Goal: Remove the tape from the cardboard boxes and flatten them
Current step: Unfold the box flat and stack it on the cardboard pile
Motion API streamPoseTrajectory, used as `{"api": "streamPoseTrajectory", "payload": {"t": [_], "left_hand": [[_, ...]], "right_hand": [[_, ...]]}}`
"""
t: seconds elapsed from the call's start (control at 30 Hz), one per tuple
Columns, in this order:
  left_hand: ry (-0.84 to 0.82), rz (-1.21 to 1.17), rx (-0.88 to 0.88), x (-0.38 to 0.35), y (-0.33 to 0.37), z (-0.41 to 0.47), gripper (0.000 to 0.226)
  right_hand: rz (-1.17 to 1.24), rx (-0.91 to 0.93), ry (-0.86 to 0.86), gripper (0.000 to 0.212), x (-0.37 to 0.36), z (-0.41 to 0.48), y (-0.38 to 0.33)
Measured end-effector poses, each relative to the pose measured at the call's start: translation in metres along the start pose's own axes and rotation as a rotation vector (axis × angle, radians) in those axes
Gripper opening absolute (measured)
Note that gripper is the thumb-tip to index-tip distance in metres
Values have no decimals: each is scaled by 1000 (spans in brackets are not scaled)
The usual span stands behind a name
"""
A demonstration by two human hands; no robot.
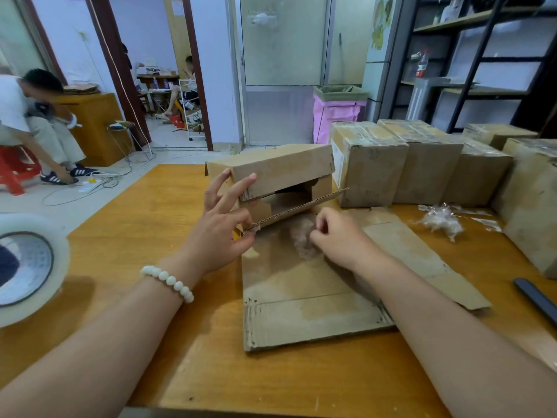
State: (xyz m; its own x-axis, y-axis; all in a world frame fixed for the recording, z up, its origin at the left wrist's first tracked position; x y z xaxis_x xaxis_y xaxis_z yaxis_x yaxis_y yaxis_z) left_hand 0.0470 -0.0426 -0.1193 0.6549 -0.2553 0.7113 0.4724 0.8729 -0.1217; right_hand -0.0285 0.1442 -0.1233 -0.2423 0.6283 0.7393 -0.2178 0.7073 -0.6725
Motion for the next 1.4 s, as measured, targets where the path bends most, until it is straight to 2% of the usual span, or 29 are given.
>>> {"api": "streamPoseTrajectory", "payload": {"t": [0.1,0.17,0.27,0.33,0.4,0.5,0.6,0.7,0.8,0.93,0.97,1.07,1.3,1.4], "left_hand": [[5,3,-2,-1,1,0,25],[9,3,-5,-1,1,0,25],[16,15,-42,-2,4,2,25],[13,18,-52,-2,6,2,27],[6,13,-43,-3,6,2,28],[6,4,-35,-4,6,2,28],[24,14,-40,-4,3,2,27],[33,9,-24,-3,0,1,29],[31,14,-29,-4,0,1,28],[9,31,-32,-5,1,0,29],[3,31,-28,-5,1,-1,29],[-4,20,-21,-5,2,-1,29],[15,20,-26,-5,1,-2,29],[23,27,-39,-5,1,-2,28]], "right_hand": [[55,4,78,19,11,2,2],[45,-5,-4,13,6,2,4],[-188,44,-56,48,-11,1,3],[-291,77,-25,57,-17,-1,-2],[-254,77,-25,50,-19,0,-4],[-209,122,-22,22,-23,-4,-11],[-137,159,11,17,-15,-8,-17],[84,70,209,14,27,0,-6],[178,-126,435,21,74,10,27],[169,-452,525,75,104,19,84],[154,-497,547,73,107,19,92],[87,-493,649,38,115,26,105],[-179,-525,644,44,112,36,107],[-168,-457,693,42,112,33,104]]}}
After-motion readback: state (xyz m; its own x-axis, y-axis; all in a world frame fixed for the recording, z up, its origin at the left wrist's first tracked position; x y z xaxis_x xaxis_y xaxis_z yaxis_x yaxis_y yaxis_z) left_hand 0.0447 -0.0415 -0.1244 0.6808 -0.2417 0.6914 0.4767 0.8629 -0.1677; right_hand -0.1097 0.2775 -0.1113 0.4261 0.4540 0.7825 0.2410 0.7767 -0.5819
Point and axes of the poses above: each hand's wrist, its own z-axis towards the middle knuckle, its own x-axis out of the back of the hand, y = z × x, the point moved 5 cm from there along z, towards the middle knuckle, and after that the axes turned 13 degrees about -x, right-handed, at the moved point
